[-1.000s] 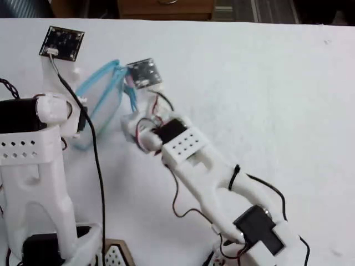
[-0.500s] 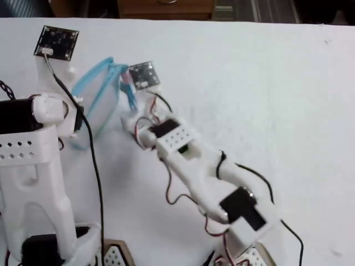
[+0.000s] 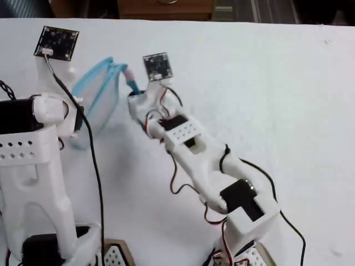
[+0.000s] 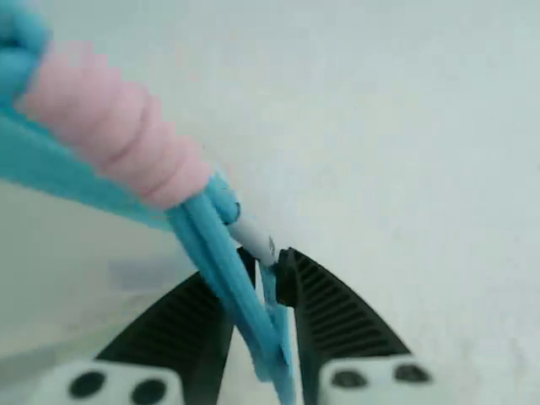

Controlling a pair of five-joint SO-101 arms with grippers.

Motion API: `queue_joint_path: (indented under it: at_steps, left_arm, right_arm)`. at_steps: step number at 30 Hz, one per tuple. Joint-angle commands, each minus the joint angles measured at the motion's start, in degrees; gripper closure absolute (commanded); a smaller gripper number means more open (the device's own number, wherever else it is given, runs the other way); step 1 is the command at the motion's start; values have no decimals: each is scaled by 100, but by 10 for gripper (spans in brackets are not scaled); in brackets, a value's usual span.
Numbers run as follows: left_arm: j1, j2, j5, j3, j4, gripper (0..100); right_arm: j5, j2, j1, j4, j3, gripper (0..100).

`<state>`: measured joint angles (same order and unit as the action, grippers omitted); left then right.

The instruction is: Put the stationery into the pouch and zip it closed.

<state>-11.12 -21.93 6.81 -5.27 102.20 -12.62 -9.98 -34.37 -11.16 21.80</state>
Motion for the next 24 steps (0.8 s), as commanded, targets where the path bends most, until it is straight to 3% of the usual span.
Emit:
queue_joint_path:
  at_steps: [1, 7, 14, 20, 24]
  left_arm:
    - [-48, -22, -26, -70, 9, 977]
    - [-40, -22, -26, -70, 9, 977]
    - [-40, -22, -26, -70, 9, 977]
    - [-40, -22, -26, -70, 9, 977]
    - [-57, -22, -26, -70, 9, 977]
  right_arm:
    - [70, 31, 127, 57, -26, 981]
    - [325, 75, 110, 13, 246, 971]
    - [475, 338, -66, -1411, 273, 971]
    - [475, 681, -215, -1675, 281, 969]
    - [475, 866, -374, -1692, 299, 875]
